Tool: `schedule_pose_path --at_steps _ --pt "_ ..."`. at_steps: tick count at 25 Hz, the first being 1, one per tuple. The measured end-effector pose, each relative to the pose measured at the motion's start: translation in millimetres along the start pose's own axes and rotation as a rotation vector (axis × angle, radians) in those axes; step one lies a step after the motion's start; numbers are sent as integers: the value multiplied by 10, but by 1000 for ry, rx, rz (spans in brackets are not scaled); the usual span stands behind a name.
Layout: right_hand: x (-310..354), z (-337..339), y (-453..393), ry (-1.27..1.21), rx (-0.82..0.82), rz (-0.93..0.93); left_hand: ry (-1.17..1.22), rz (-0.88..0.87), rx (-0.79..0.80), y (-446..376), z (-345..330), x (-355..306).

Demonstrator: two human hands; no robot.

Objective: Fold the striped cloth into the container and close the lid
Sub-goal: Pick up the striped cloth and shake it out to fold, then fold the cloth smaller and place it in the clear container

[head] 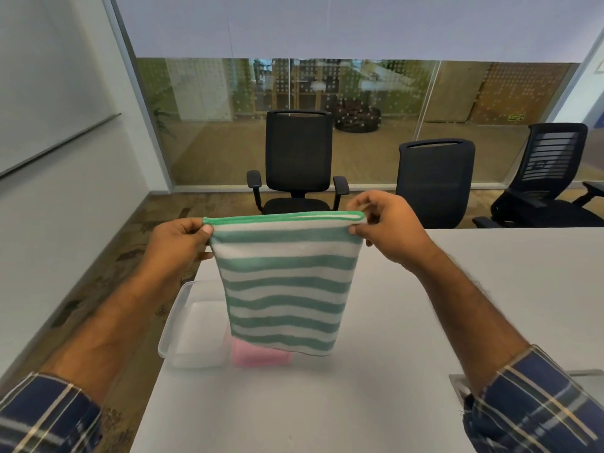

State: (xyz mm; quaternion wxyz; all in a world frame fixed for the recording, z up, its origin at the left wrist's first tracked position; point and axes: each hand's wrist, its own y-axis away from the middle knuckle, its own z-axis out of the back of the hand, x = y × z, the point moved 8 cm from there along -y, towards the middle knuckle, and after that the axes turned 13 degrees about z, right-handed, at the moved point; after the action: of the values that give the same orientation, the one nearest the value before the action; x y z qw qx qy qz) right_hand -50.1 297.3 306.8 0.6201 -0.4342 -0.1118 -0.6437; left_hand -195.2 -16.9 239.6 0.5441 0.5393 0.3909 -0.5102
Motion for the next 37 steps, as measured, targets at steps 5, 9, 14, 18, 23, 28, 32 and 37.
schedule_pose_path --at_steps 5,9,14,18,23,28,32,37 --pt "-332 -26 18 55 16 -50 26 83 53 -170 -239 181" --pt "-560 66 30 52 -95 -87 -20 81 65 -225 -530 173" --pt "-720 249 53 34 -226 -68 48 22 110 -227 -833 107" --pt "-885 181 219 -89 -120 -16 13 -2 166 -202 -868 337" --pt "-1221 -251 656 -303 147 -108 -124 124 259 -25 -795 1130" --pt "-1534 -899 1256 -347 549 -343 -256 341 335 374 -609 2009" --pt "-1807 -1227 1628 -399 692 -515 -321 495 392 566 -569 2466" --pt "-2146 -1417 1876 -504 649 -684 -384 581 431 591 -643 2700"
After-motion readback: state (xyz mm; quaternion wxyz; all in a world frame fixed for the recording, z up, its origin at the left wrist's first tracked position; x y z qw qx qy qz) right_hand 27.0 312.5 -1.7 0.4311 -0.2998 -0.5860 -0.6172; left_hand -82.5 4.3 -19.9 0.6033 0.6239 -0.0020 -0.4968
